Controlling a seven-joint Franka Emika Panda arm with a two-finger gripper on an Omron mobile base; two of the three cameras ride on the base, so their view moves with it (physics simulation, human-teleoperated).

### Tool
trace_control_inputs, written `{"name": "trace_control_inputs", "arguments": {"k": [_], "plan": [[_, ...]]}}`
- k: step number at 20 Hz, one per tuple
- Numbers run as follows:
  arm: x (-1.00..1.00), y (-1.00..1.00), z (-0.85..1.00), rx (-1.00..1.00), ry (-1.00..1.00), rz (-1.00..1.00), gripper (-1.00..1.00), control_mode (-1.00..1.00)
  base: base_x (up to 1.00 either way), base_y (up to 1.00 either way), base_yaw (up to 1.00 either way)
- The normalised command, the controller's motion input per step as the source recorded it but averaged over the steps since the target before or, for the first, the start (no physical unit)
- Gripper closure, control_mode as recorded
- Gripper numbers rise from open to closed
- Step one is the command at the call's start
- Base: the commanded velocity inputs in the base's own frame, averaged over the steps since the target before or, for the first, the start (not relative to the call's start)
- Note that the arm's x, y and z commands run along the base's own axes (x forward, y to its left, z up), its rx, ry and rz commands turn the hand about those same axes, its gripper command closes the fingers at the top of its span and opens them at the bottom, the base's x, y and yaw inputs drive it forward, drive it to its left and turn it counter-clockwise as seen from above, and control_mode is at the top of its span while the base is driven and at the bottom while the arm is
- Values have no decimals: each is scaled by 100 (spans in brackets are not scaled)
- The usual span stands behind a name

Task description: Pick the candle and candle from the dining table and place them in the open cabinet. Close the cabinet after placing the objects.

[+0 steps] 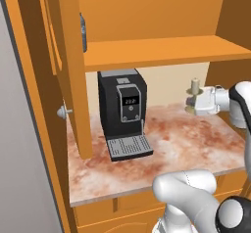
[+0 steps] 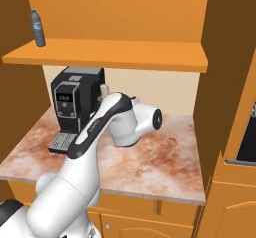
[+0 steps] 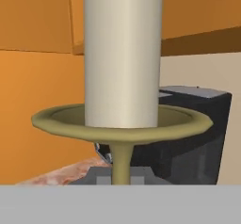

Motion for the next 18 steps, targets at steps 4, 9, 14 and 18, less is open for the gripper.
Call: {"name": "trace_control_inputs", "arguments": {"k": [4, 9, 14, 18], "plan": [[-20, 51, 55, 0, 0, -2, 100, -100, 0, 0, 0], [-25, 43, 54, 0, -4, 0, 100, -100, 0, 0, 0], [-8, 16, 46, 0, -5, 0, 100, -100, 0, 0, 0], [5, 0, 45, 0, -2, 0, 100, -100, 0, 0, 0]]}}
